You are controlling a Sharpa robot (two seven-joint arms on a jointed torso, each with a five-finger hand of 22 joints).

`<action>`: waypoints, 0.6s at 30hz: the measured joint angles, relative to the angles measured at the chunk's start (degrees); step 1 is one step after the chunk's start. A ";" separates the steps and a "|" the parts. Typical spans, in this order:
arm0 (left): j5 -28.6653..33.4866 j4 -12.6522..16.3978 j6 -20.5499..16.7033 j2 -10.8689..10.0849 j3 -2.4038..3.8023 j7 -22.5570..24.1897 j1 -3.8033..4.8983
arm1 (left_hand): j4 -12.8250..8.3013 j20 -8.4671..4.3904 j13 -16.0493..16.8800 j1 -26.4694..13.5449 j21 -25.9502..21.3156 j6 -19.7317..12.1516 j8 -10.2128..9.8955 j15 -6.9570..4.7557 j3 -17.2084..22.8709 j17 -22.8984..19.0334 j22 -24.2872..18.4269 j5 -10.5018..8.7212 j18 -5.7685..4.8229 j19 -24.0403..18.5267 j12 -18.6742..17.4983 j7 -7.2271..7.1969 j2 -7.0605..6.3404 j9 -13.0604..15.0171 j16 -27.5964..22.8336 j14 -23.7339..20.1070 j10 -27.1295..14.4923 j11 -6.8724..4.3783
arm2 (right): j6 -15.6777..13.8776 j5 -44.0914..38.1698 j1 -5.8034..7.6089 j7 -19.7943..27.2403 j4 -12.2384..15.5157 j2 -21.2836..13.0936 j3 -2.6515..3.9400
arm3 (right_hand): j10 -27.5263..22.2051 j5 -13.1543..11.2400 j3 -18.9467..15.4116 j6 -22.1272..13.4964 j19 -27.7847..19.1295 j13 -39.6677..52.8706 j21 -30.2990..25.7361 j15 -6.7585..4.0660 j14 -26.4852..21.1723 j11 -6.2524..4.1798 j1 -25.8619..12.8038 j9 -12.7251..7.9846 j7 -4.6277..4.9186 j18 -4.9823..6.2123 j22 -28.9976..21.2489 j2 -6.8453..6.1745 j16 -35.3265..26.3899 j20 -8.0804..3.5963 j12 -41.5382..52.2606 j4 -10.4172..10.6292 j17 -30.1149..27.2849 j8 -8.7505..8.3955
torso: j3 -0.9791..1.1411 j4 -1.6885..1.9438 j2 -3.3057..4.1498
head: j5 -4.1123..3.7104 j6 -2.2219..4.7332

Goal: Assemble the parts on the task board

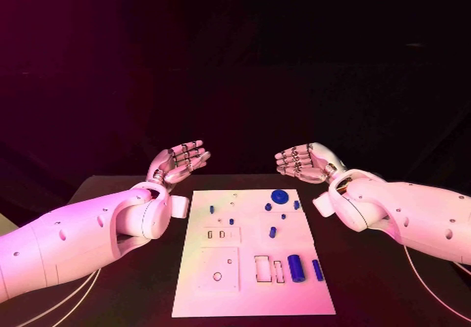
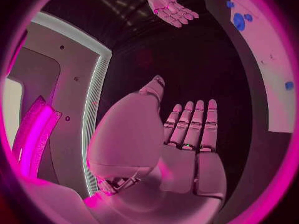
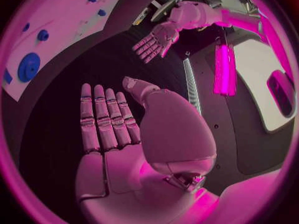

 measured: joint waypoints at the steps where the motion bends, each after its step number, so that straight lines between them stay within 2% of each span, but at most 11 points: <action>1: -0.29 0.54 0.13 -0.36 0.06 0.02 0.02 | -0.31 -0.01 0.17 0.26 0.75 2.04 0.58 -0.25 0.30 0.65 0.25 0.00 0.23 1.76 0.29 0.30 -0.26 0.32 0.70 2.20 2.25 -0.03 | 0.00 -1.86 0.26 -0.34 0.03 -0.13 0.04 | 1.12 0.00 0.22 0.84 0.97 0.00 0.50 -0.35 1.19 -0.24 0.00 0.11 0.23 0.02 0.20 0.00 0.36 -0.29 0.00 -0.22 0.24 0.17 | 0.03 0.06 0.19 | -0.07 0.02; 2: -0.61 1.11 0.27 -0.82 0.12 0.02 0.04 | -0.55 -0.04 0.22 0.43 1.26 3.33 0.99 -0.43 0.55 1.11 0.40 0.00 0.79 2.92 0.47 0.52 -0.17 0.53 1.15 3.61 3.70 -0.06 | 0.06 -3.94 0.56 -0.79 0.06 -0.27 0.14 | 1.98 0.00 0.29 1.50 1.81 0.00 1.01 -0.63 2.21 -0.44 0.03 0.20 0.36 0.01 0.40 -0.03 0.71 -0.58 0.00 -0.29 0.45 0.37 | 0.04 0.12 0.40 | -0.14 0.08; 3: -0.89 1.57 0.40 -1.21 0.17 0.02 0.04 | -0.78 -0.06 0.27 0.70 1.77 4.53 1.37 -0.62 0.78 1.62 0.55 0.00 0.89 4.11 0.52 0.71 -0.14 0.72 1.58 4.97 5.06 -0.13 | 0.17 -5.76 0.84 -1.27 0.06 -0.37 0.21 | 2.79 0.00 0.29 2.06 2.55 0.00 1.57 -0.93 3.19 -0.61 0.24 0.27 0.40 0.01 0.61 -0.24 1.06 -0.89 0.00 -0.29 0.68 0.58 | 0.10 0.19 0.68 | -0.24 0.13; 8: -2.10 3.72 1.27 -2.97 0.38 -0.05 0.04 | -1.89 -0.41 0.38 1.33 4.26 8.54 2.84 -1.38 1.89 3.77 1.31 0.00 0.88 8.96 0.53 1.44 -0.76 1.46 3.09 9.73 9.86 -0.46 | 1.46 -14.21 2.07 -4.50 -0.24 -0.36 0.28 | 6.63 0.00 0.29 4.58 5.89 0.09 4.50 -2.45 7.93 -1.70 0.27 0.65 -0.27 0.01 2.04 -0.30 2.89 -2.45 0.00 -0.29 2.15 1.05 | 0.24 0.43 1.70 | -0.75 0.45; 10: -2.52 4.59 1.76 -3.75 0.49 -0.13 0.08 | -2.35 -0.68 0.45 1.33 5.30 9.50 3.19 -1.62 2.35 4.58 1.68 0.00 0.88 10.69 0.53 1.59 -0.76 1.68 3.42 11.11 11.23 -0.61 | 2.22 -17.84 2.54 -6.12 -0.34 -0.27 0.30 | 8.16 0.00 0.21 5.36 7.37 0.16 6.22 -3.22 10.13 -2.22 0.20 0.86 -0.81 0.02 2.93 -1.00 3.90 -3.11 0.00 -0.38 3.11 1.31 | 0.25 0.53 2.18 | -0.92 0.65; 13: -2.98 5.97 2.56 -4.84 0.57 -0.28 0.10 | -2.69 -1.14 0.45 1.33 6.79 10.36 3.51 -2.05 3.00 5.67 2.29 0.00 0.88 12.70 0.52 1.86 -0.76 1.87 4.09 12.64 12.61 -0.77 | 3.56 -23.48 3.14 -8.65 -0.36 -0.21 0.32 | 10.05 0.35 -0.23 6.47 9.35 0.22 9.19 -4.38 13.44 -3.00 0.06 1.14 -1.38 0.02 4.64 -1.13 5.69 -4.40 -0.17 -0.82 4.86 1.49 | 0.28 0.69 2.83 | -1.15 0.87; 15: -3.19 6.86 3.09 -5.47 0.59 -0.41 0.10 | -3.01 -1.43 0.45 1.32 7.91 10.67 3.97 -2.42 3.32 6.46 2.77 0.00 0.88 14.03 0.52 1.84 -0.76 1.99 4.41 13.44 13.25 -1.04 | 4.54 -26.93 3.40 -10.24 -0.32 -0.18 0.32 | 11.23 0.35 -0.58 7.27 11.15 0.23 12.00 -5.29 16.38 -3.81 -0.09 1.36 -1.78 0.01 6.32 -1.76 7.65 -5.38 -0.26 -0.76 6.70 1.49 | 0.28 0.81 3.20 | -1.27 1.00; 17: -3.33 7.92 3.79 -6.19 0.64 -0.57 0.11 | -3.22 -1.83 0.45 1.33 8.87 10.90 4.00 -2.51 3.53 7.13 3.19 0.00 0.88 14.87 0.52 1.95 -0.76 2.04 4.85 14.31 13.92 -1.12 | 5.92 -31.08 3.71 -12.14 -0.26 -0.08 0.33 | 12.22 0.35 -0.95 7.69 12.55 0.23 14.48 -6.03 18.94 -4.19 -0.20 1.54 -2.19 0.02 7.83 -2.01 9.62 -6.25 -0.26 -0.51 8.55 1.49 | 0.28 0.98 3.61 | -1.40 1.20; 18: -3.34 8.44 4.15 -6.51 0.65 -0.64 0.12 | -3.45 -2.03 0.45 1.32 9.53 11.05 4.21 -2.81 3.76 7.57 3.52 0.00 0.87 15.47 0.30 1.81 -0.76 2.11 4.94 14.60 13.99 -1.16 | 6.56 -32.95 3.83 -12.98 -0.23 -0.03 0.34 | 12.44 0.35 -1.09 7.89 13.47 0.30 16.00 -6.73 20.87 -4.41 -0.56 1.66 -2.38 0.01 8.76 -2.37 11.05 -6.74 -0.26 -0.37 9.86 1.49 | 0.29 1.05 3.78 | -1.47 1.27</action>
